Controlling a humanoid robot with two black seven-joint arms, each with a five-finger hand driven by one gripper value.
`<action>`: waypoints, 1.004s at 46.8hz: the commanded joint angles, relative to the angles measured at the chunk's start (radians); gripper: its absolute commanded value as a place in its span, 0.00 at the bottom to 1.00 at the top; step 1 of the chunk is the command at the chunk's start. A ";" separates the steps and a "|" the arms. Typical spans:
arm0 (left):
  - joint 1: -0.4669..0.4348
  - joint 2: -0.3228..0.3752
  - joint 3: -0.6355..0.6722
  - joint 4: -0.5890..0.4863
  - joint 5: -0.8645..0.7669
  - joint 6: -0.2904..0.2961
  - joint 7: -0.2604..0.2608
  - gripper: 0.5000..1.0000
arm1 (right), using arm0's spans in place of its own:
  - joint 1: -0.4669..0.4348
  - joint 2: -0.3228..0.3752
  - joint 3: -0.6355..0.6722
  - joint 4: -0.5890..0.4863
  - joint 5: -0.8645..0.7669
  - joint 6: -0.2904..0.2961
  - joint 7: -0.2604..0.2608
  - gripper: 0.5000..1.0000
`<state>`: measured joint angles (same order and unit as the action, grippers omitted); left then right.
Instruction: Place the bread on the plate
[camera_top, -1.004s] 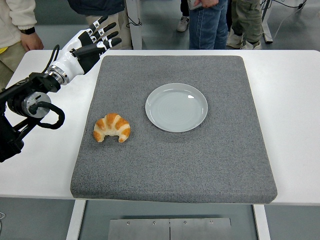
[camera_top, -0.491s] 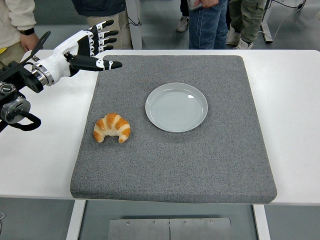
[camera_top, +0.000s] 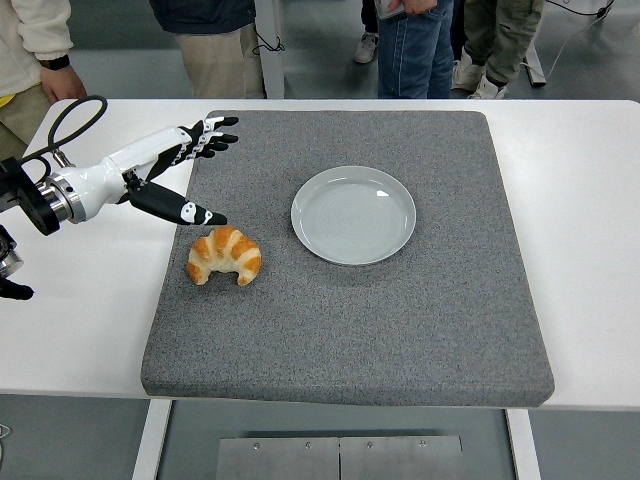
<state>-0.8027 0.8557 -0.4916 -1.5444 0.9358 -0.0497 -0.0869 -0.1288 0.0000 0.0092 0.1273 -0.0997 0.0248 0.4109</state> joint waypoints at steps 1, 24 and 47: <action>0.000 0.006 0.013 -0.008 0.035 -0.001 0.003 0.94 | 0.000 0.000 0.000 0.000 0.000 0.000 0.000 1.00; 0.002 0.003 0.116 0.015 0.251 0.005 0.029 0.91 | 0.000 0.000 0.000 0.000 0.000 0.000 0.000 1.00; 0.045 -0.064 0.137 0.070 0.403 0.083 0.021 0.87 | 0.000 0.000 0.000 0.000 0.000 0.000 0.000 1.00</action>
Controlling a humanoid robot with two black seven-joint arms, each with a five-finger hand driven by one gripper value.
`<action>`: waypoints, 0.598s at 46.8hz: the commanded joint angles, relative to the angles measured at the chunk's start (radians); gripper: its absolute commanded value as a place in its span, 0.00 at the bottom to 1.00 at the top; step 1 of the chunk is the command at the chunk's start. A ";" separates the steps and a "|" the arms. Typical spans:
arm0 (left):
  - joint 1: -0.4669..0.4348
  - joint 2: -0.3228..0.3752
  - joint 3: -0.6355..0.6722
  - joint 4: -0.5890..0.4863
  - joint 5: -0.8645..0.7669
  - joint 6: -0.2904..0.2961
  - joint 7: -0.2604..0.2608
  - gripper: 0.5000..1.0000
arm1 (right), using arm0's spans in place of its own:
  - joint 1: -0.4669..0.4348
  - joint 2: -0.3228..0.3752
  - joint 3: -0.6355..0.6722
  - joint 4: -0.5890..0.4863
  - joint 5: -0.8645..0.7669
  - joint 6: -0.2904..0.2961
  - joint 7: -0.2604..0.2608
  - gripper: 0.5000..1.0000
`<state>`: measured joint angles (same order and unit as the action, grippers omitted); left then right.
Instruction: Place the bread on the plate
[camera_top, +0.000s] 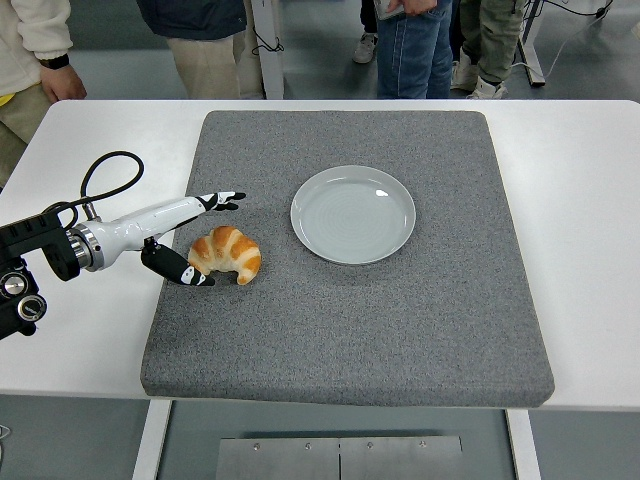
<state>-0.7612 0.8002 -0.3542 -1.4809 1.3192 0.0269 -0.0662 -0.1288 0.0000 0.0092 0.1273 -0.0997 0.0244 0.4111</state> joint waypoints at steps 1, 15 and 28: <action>0.003 -0.010 0.000 0.011 0.025 0.010 0.000 0.87 | 0.000 0.000 0.000 0.000 0.000 0.000 0.000 1.00; 0.005 -0.055 0.000 0.051 0.038 0.056 -0.001 0.86 | 0.000 0.000 0.000 0.000 0.000 0.000 0.000 1.00; 0.014 -0.093 0.001 0.083 0.083 0.077 -0.003 0.84 | 0.000 0.000 0.000 0.000 0.000 0.000 0.000 1.00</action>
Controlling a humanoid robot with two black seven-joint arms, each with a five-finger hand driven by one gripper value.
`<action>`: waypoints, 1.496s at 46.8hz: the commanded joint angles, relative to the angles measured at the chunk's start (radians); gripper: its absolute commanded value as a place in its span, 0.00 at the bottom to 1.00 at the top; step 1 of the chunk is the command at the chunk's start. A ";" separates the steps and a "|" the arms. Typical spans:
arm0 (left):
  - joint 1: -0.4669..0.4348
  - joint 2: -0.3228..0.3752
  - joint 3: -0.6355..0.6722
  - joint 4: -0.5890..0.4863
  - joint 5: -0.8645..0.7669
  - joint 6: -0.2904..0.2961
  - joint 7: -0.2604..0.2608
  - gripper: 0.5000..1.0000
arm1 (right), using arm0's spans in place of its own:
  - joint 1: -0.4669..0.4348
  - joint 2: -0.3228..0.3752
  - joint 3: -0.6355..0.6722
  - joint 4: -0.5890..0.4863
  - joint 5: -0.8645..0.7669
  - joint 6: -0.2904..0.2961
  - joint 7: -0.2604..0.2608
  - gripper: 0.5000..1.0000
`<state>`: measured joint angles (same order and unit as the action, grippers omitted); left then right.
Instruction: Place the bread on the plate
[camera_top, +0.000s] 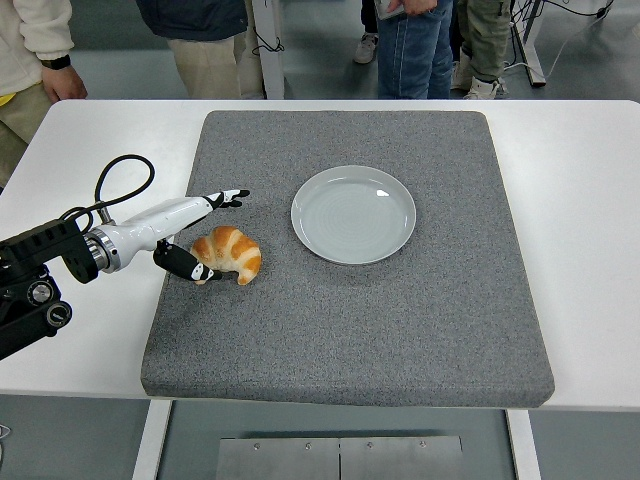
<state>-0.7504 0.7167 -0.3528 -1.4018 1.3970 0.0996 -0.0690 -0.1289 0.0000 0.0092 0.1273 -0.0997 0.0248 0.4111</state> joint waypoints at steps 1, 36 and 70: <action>0.006 -0.013 0.000 0.006 0.005 0.005 0.000 0.85 | 0.000 0.000 0.000 0.000 0.000 0.000 0.000 1.00; 0.022 -0.037 0.000 0.029 0.023 0.037 -0.008 0.66 | 0.000 0.000 0.000 0.000 0.000 0.000 0.000 1.00; 0.005 0.003 -0.005 0.027 0.002 -0.014 -0.149 0.00 | 0.000 0.000 0.000 0.000 0.000 0.000 0.000 1.00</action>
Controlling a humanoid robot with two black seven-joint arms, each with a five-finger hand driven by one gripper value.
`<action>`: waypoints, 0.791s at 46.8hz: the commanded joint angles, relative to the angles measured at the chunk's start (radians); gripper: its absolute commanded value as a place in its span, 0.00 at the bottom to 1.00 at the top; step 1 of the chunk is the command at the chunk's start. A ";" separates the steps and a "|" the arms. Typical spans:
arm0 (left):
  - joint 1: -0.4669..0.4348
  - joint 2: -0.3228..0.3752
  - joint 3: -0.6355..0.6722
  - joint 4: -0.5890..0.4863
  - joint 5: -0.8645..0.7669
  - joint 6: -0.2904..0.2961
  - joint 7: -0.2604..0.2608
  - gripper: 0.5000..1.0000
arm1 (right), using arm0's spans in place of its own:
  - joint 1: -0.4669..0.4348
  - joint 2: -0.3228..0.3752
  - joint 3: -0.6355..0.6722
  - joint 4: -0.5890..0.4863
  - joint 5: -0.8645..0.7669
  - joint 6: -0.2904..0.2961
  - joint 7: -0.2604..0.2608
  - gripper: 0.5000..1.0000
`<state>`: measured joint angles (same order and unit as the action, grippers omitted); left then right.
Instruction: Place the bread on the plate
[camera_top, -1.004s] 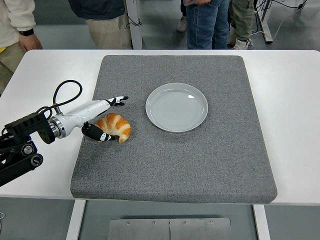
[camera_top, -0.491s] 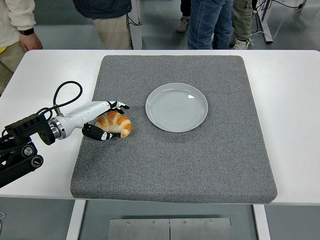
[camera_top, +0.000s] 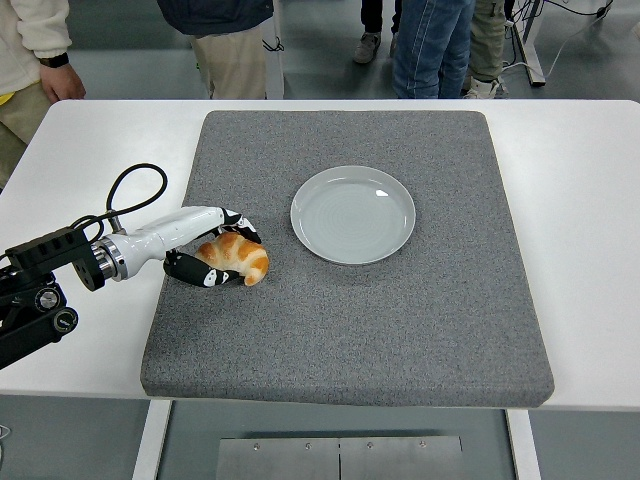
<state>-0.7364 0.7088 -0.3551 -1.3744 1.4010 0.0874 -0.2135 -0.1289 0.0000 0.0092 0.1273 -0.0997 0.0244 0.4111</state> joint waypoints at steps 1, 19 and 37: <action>-0.011 0.015 -0.007 0.000 -0.002 -0.003 -0.004 0.00 | 0.000 0.000 0.000 0.000 0.000 0.000 0.000 1.00; -0.224 0.110 0.001 0.000 -0.054 -0.074 -0.003 0.00 | 0.000 0.000 0.000 0.000 0.000 0.000 0.000 1.00; -0.399 0.152 -0.001 -0.002 -0.053 -0.163 -0.003 0.00 | 0.000 0.000 0.000 0.000 0.000 0.000 0.000 1.00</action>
<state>-1.1089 0.8580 -0.3557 -1.3760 1.3493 -0.0650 -0.2162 -0.1289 0.0000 0.0092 0.1273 -0.0997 0.0248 0.4111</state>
